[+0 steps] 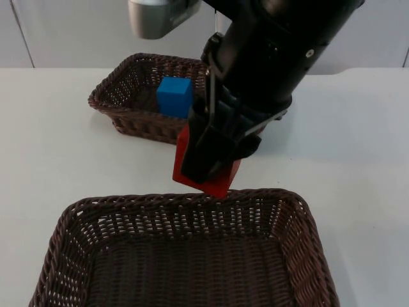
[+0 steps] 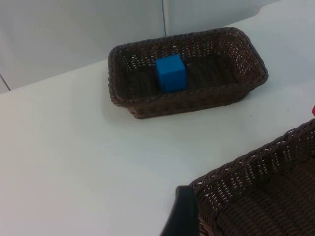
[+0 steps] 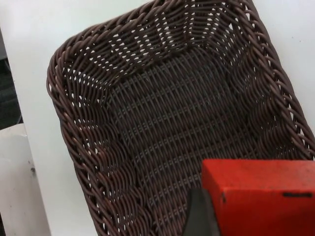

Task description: Pick up one cube with the left hand and place it into the upper basket. Pick up one cube with the right hand and place it into the lower basket.

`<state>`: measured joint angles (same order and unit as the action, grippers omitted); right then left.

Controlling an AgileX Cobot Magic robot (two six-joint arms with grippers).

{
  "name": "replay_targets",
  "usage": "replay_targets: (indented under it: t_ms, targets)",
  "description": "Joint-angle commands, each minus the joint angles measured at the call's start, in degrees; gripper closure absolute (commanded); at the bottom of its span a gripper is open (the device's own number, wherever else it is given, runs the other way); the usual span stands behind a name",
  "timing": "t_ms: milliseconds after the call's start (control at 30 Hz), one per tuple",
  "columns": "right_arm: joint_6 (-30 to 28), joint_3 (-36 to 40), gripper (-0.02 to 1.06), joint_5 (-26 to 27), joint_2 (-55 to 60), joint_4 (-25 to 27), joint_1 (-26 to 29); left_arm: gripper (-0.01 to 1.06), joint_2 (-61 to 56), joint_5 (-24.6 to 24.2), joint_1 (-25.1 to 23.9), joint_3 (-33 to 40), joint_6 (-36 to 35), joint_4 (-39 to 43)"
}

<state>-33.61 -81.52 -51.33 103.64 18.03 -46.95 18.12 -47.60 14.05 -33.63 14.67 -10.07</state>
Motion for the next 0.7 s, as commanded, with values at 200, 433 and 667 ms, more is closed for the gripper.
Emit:
replay_targets:
  t_ms: [200, 433, 667]
  targets:
    - [-0.23, 0.05, 1.05, 1.22, 1.1, 0.87, -0.32, 0.36, -0.24, -0.11, -0.13, 0.3, -0.01, 0.04]
    - [-0.23, 0.05, 1.05, 2.68, 5.01, 2.07, -0.32, 0.36, -0.24, -0.11, -0.13, 0.3, -0.01, 0.04]
    - [-1.52, 0.05, 1.05, 3.95, 9.87, 6.1, -0.54, 0.36, -0.24, -0.11, -0.13, 0.3, -0.01, 0.04]
